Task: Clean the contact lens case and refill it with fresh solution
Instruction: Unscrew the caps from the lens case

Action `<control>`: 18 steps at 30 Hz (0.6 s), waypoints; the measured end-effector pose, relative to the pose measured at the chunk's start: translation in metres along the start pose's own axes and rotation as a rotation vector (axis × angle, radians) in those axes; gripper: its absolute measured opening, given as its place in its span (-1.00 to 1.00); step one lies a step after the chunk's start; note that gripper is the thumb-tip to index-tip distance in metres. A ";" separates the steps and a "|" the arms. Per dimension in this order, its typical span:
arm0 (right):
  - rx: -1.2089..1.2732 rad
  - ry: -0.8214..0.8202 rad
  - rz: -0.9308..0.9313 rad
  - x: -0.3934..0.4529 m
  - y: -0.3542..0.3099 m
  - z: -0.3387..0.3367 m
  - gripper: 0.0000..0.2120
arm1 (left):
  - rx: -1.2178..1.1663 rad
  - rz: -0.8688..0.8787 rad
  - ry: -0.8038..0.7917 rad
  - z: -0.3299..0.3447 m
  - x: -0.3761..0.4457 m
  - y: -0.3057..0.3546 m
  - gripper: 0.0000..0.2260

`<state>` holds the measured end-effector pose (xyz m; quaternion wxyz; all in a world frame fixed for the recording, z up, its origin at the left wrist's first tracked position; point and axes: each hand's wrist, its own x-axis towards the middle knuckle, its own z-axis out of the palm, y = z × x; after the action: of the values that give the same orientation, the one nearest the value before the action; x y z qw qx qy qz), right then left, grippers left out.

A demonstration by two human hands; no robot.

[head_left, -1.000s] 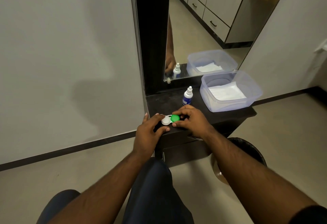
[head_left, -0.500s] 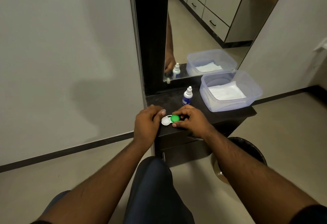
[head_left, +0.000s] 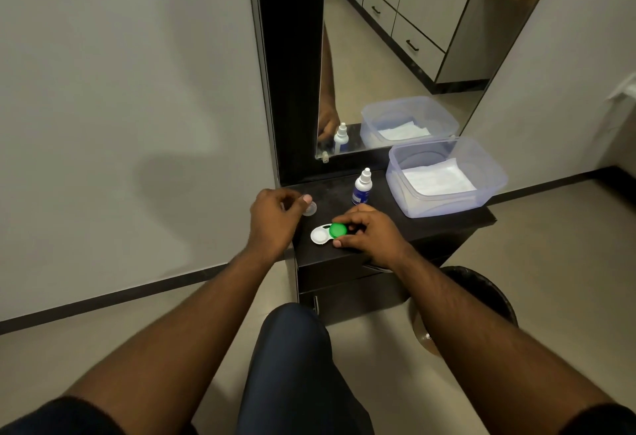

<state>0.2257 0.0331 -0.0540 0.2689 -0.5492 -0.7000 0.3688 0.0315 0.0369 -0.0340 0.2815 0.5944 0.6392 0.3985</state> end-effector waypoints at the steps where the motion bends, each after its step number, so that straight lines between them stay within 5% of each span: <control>1: -0.003 0.002 0.001 0.000 0.000 0.000 -0.59 | 0.042 0.060 -0.036 -0.003 -0.010 -0.004 -0.75; 6: -0.013 0.007 -0.003 -0.001 -0.001 -0.001 -0.59 | 0.295 0.116 -0.179 0.007 -0.044 -0.027 -0.43; 18: 0.053 0.017 0.037 -0.003 -0.006 -0.005 -0.63 | 0.324 0.048 -0.118 0.014 -0.040 -0.018 -0.62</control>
<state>0.2273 0.0302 -0.0463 0.2823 -0.5579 -0.6774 0.3876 0.0390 0.0006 -0.0606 0.2094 0.6693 0.6633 0.2613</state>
